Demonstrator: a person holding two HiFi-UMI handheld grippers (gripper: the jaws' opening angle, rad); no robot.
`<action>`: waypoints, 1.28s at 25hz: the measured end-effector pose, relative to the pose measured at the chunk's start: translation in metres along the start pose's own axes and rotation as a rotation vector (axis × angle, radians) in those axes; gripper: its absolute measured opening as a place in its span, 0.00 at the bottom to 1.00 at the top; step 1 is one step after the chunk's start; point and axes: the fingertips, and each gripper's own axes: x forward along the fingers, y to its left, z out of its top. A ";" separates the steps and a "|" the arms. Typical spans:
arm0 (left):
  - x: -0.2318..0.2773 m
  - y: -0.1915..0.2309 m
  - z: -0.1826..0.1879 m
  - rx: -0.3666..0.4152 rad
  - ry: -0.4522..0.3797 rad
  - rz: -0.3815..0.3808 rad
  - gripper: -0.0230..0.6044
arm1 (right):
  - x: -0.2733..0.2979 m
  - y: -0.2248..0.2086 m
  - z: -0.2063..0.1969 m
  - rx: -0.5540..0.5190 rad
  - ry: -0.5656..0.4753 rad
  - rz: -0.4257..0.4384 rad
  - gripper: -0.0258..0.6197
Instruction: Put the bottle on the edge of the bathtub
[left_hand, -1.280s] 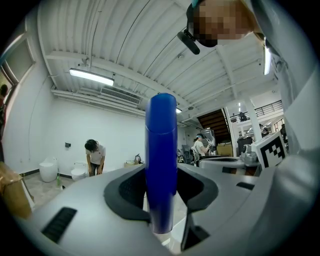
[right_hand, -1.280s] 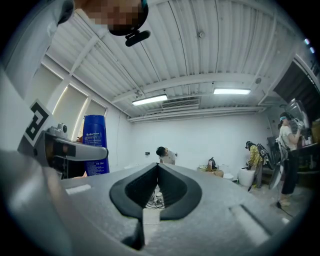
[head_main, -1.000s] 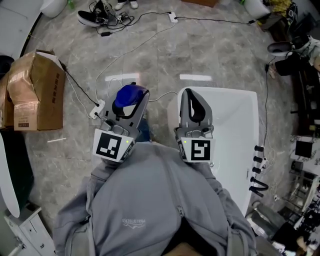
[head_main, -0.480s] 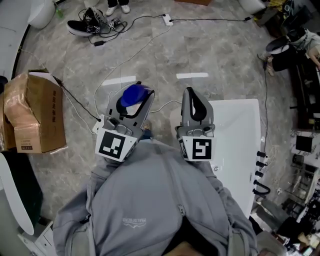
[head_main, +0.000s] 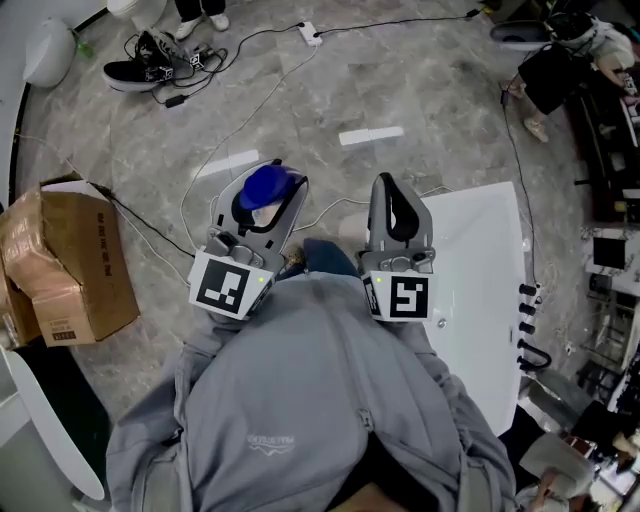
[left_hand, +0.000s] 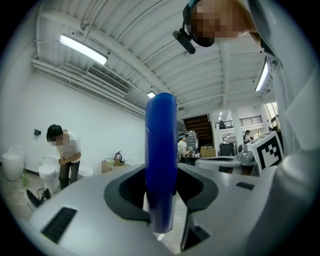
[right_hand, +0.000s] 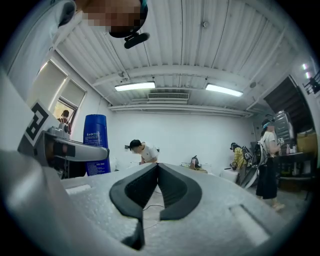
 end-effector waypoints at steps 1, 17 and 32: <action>0.005 0.002 0.001 -0.001 -0.005 -0.008 0.28 | 0.003 -0.003 -0.001 -0.001 0.003 -0.008 0.04; 0.115 0.022 -0.009 -0.005 0.001 -0.188 0.28 | 0.063 -0.073 -0.024 0.008 0.018 -0.152 0.04; 0.314 -0.019 -0.016 -0.006 0.056 -0.506 0.28 | 0.115 -0.247 -0.047 0.031 0.054 -0.418 0.04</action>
